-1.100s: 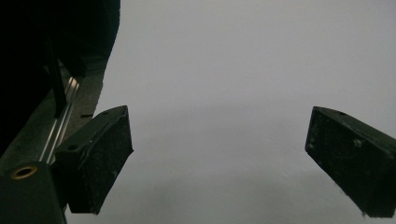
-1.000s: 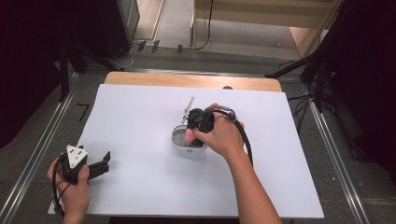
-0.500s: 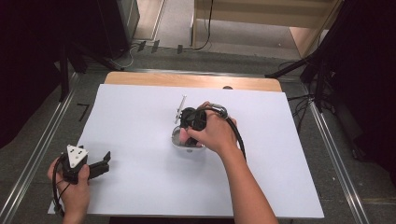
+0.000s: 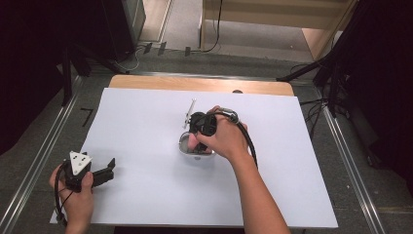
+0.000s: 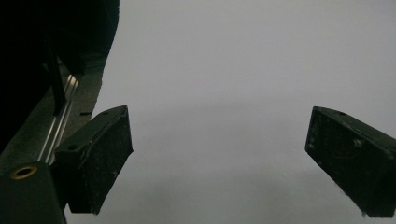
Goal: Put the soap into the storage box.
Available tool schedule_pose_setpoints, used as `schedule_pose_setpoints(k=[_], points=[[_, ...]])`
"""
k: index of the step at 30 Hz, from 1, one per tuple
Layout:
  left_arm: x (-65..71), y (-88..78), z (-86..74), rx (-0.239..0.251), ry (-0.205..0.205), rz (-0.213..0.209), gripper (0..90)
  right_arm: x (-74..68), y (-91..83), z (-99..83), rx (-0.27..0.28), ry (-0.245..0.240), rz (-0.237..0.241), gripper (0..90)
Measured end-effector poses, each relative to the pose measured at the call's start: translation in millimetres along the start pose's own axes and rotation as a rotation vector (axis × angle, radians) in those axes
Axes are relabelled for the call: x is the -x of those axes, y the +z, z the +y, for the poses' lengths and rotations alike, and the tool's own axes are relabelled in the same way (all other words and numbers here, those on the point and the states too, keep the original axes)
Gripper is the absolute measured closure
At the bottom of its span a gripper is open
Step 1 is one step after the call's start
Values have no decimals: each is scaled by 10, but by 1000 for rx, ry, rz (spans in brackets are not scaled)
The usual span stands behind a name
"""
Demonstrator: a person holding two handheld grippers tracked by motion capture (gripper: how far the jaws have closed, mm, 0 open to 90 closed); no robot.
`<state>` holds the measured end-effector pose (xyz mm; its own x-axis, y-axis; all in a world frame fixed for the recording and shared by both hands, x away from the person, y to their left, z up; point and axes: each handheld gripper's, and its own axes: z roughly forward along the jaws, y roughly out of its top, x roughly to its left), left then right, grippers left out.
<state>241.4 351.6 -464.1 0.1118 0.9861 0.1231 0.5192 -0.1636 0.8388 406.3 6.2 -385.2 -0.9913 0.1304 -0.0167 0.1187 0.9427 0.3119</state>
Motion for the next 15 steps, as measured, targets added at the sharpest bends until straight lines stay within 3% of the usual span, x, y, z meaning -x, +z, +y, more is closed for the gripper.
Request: schedule_pose_setpoints(k=[5,15], points=[[-3,0,0,2,-1,-3,80,-23,-41,-32,20,0,-16,371],[3,0,0,0,3,0,80,-69,-144,-256,92,64,-45,309]])
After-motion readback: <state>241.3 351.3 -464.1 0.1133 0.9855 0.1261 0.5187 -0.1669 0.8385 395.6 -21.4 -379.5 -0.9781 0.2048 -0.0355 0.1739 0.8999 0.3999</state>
